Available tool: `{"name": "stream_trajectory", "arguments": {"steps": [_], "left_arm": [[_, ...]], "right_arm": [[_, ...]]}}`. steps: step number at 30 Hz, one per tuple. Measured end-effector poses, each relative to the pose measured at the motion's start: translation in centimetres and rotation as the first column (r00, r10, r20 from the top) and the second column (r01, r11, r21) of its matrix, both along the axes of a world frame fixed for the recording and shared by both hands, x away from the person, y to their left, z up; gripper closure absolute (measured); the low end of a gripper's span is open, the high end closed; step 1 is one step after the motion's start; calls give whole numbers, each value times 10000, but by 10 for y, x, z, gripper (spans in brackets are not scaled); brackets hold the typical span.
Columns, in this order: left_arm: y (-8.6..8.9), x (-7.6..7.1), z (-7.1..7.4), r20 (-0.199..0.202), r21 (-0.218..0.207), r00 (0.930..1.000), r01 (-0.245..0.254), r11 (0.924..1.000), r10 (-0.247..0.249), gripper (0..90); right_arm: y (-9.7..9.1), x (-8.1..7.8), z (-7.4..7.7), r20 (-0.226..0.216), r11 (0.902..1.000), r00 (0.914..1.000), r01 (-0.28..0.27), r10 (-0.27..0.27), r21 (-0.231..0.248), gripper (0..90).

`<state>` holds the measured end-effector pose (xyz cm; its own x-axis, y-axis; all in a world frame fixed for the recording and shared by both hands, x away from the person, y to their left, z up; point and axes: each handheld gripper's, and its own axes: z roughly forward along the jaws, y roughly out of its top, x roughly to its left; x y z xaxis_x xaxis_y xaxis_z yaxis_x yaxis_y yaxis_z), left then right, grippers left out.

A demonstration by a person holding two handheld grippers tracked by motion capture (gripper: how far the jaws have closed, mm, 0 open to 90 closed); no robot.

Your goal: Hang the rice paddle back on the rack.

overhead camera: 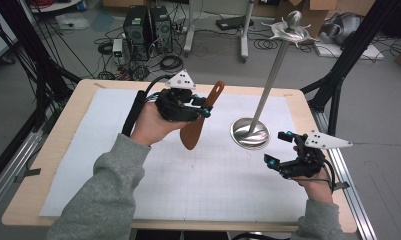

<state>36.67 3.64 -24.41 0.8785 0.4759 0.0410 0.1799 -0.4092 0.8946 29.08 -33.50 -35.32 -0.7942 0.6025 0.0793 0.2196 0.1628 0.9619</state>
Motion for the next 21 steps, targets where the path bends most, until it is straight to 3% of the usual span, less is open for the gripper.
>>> {"name": "stream_trajectory", "arguments": {"steps": [14,21], "left_arm": [[-19,12,21,189,-5,9990,410,9992,-410,650],[-25,20,30,350,-221,9967,735,9970,-727,651]], "right_arm": [[0,1,-1,-107,9999,9999,-95,96,31,2],[-3,1,-2,-125,9999,9999,-66,67,82,2]]}}
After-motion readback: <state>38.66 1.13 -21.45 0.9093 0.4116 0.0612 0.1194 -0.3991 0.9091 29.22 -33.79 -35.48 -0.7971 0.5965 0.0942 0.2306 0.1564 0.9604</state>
